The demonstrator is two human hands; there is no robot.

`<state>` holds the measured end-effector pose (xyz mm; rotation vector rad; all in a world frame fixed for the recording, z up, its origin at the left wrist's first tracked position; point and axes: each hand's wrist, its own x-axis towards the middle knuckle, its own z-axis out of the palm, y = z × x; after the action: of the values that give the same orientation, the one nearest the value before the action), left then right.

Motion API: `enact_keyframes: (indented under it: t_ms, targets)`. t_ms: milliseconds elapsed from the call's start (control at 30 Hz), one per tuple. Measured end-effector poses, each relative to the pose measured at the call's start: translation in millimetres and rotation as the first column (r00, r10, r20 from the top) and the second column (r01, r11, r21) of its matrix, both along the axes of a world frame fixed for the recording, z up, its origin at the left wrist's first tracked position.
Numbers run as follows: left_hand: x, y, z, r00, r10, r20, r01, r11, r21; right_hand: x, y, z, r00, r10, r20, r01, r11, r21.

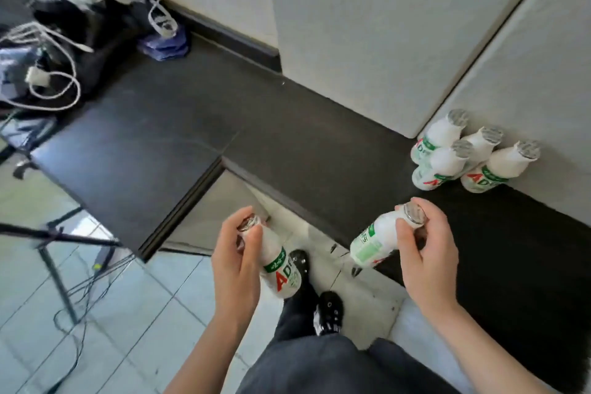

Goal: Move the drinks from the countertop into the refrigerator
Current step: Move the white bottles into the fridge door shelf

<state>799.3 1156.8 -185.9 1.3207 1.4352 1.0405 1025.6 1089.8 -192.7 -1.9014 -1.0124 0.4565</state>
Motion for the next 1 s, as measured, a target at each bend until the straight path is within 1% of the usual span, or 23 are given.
enact_keyframes:
  t_ms: [100,200,267,333,433,500,600,667,833,900,1000]
  targets:
    - [-35.8,-29.8,-0.4,0.993,0.118,-0.027,-0.12,0.991,-0.065,-38.0,6.7,-6.4,0.984,0.177,-0.032,-0.178,0.984,-0.022]
    - [-71.7,-57.4,-1.6,0.976,0.213,-0.036,-0.215,0.971,-0.101,-82.6,9.5,-8.3,0.931,0.358,-0.076,-0.362,0.931,-0.043]
    - [-95.7,-77.5,-4.0,0.96,0.281,-0.005,-0.28,0.952,-0.124,-113.7,10.2,-9.8,0.862,0.497,-0.096,-0.504,0.861,-0.066]
    - [-120.6,-99.9,-6.6,0.927,0.375,0.032,-0.365,0.918,-0.157,-146.8,9.3,-10.1,0.771,0.627,-0.108,-0.636,0.766,-0.093]
    - [-161.1,-134.5,-11.7,0.868,0.494,0.047,-0.479,0.86,-0.176,-197.8,6.1,-8.9,0.64,0.762,-0.097,-0.767,0.629,-0.125]
    - [-191.5,-158.0,-14.2,0.826,0.561,0.052,-0.545,0.818,-0.182,-233.1,0.7,-9.4,0.575,0.811,-0.114,-0.817,0.56,-0.134]
    - [-247.2,-195.5,-15.6,0.756,0.651,0.071,-0.632,0.753,-0.184,-295.9,-15.5,-9.9,0.505,0.852,-0.141,-0.862,0.49,-0.129]
    - [-290.9,-222.1,-14.1,0.727,0.683,0.072,-0.664,0.726,-0.178,-345.8,-32.7,-8.9,0.458,0.876,-0.15,-0.888,0.443,-0.123]
    - [-406.0,-298.4,-14.5,0.641,0.765,0.057,-0.755,0.642,-0.132,-479.6,-87.4,-7.7,0.375,0.904,-0.207,-0.927,0.373,-0.05]
    - [-448.0,-325.3,-12.8,0.594,0.804,0.045,-0.798,0.595,-0.095,-530.5,-105.8,-7.0,0.308,0.929,-0.208,-0.95,0.31,-0.022]
    - [-495.6,-367.3,-7.4,0.483,0.874,0.049,-0.873,0.485,-0.053,-592.9,-129.8,-4.8,0.196,0.966,-0.17,-0.98,0.2,0.001]
